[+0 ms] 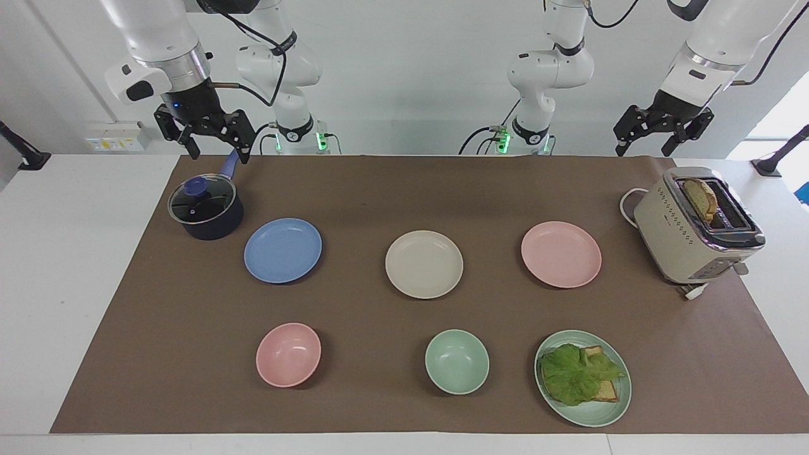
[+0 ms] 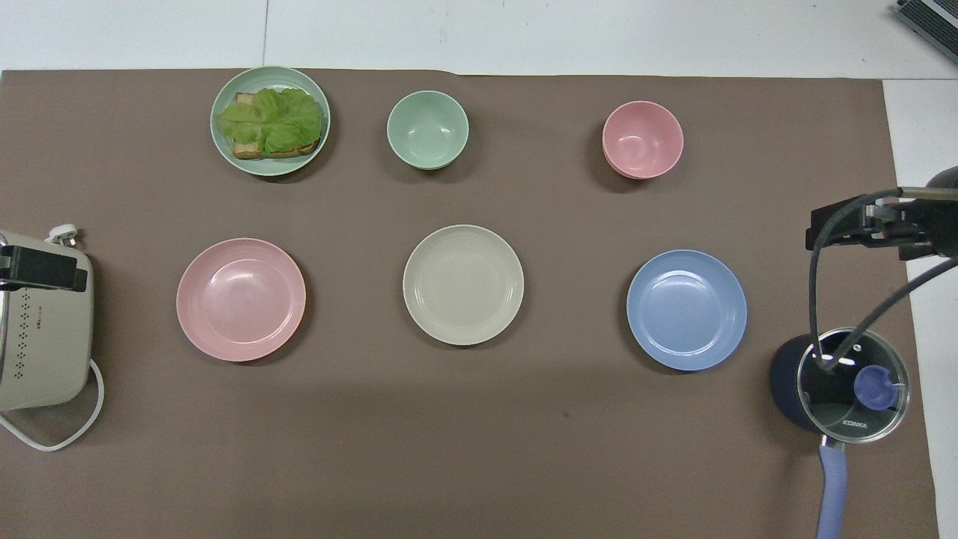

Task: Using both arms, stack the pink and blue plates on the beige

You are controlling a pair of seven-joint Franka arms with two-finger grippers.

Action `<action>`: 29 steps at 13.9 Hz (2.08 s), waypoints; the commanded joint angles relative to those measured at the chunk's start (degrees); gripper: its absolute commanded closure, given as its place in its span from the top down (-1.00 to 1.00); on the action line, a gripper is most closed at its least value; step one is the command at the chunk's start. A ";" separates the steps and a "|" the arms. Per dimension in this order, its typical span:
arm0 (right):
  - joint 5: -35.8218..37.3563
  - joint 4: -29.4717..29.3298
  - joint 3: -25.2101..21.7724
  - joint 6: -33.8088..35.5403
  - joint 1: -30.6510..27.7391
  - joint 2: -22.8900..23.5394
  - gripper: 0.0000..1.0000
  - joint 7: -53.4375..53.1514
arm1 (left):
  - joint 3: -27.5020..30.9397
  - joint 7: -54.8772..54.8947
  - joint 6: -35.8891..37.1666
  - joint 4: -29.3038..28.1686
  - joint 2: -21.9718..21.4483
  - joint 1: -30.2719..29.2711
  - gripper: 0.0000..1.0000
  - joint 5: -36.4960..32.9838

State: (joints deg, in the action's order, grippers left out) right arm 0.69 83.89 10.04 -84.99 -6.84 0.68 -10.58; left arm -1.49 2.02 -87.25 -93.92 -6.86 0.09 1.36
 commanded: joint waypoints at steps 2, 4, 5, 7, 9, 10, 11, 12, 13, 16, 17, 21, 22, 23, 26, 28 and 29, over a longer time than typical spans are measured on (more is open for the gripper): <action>-1.48 -0.22 0.15 0.79 -0.54 -0.16 1.00 0.65 | 0.00 1.14 -0.55 -0.21 -0.34 -0.44 1.00 0.22; -1.48 -0.22 0.15 0.79 -0.54 -0.16 1.00 0.65 | 0.00 1.14 -0.90 -0.12 -0.26 -0.53 1.00 0.22; -1.40 -0.22 0.15 0.79 -0.54 -0.16 1.00 0.65 | 0.00 0.71 -0.90 0.14 -0.17 -0.71 1.00 0.22; -1.48 -0.22 0.15 0.79 -0.54 -0.16 1.00 0.65 | 0.09 0.62 -1.07 0.15 -0.08 -2.19 1.00 0.57; -1.40 -0.22 0.15 0.79 -0.54 -0.16 1.00 0.56 | 0.00 0.88 -1.08 -0.12 -0.17 -2.38 1.00 0.57; -1.40 -0.13 0.15 0.79 -0.54 -0.16 1.00 0.30 | 0.00 1.32 -1.16 -0.12 -0.17 -2.29 1.00 0.57; -1.48 -0.21 0.15 0.79 -0.54 -0.16 1.00 0.30 | 0.00 1.32 -1.25 -0.12 -0.17 -2.38 1.00 0.57; -1.40 -0.13 0.15 0.79 -0.54 -0.16 1.00 0.30 | 0.00 1.32 -1.25 -0.12 -0.17 -2.29 1.00 0.57; -1.48 -0.13 0.15 0.79 -0.54 -0.16 1.00 0.30 | 0.00 1.32 -1.25 -0.12 -0.17 -2.03 1.00 0.57; -1.40 -0.13 0.15 0.79 -0.45 -0.16 1.00 0.38 | 0.00 1.14 -1.34 -0.21 0.01 -1.76 1.00 0.57; -1.40 -0.13 0.15 0.79 -0.45 -0.16 1.00 0.30 | 0.00 1.14 -1.43 -0.21 0.09 -2.28 1.00 0.57; -1.40 -0.13 0.15 0.79 -0.54 -0.16 1.00 0.38 | 0.00 1.23 -3.45 -1.96 0.53 -2.29 1.00 0.57; -1.40 -0.13 0.15 0.79 -0.45 -0.16 1.00 0.30 | 0.00 1.23 -4.49 -2.75 1.06 -2.12 1.00 0.57; -1.48 -0.13 0.15 0.79 -0.45 -0.16 1.00 0.21 | 0.00 1.23 -5.90 -3.62 1.15 -2.20 1.00 0.57; -1.40 -0.13 0.15 0.79 -0.45 -0.16 1.00 0.12 | 0.00 1.49 -7.05 -5.30 1.15 -2.73 1.00 0.57; -1.40 -0.13 0.15 0.79 -0.45 -0.24 1.00 0.12 | 0.00 1.50 -10.11 -6.87 1.85 -2.90 1.00 0.57; -1.40 -0.13 0.15 0.79 -0.45 -0.16 1.00 0.12 | 0.00 1.67 -12.39 -8.45 2.20 -3.60 1.00 0.57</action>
State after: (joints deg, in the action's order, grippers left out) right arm 0.69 83.89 10.04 -84.99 -6.84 0.68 -10.58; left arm -1.32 2.43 -95.60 -99.30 -4.70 -2.11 1.39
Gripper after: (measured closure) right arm 0.000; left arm 0.000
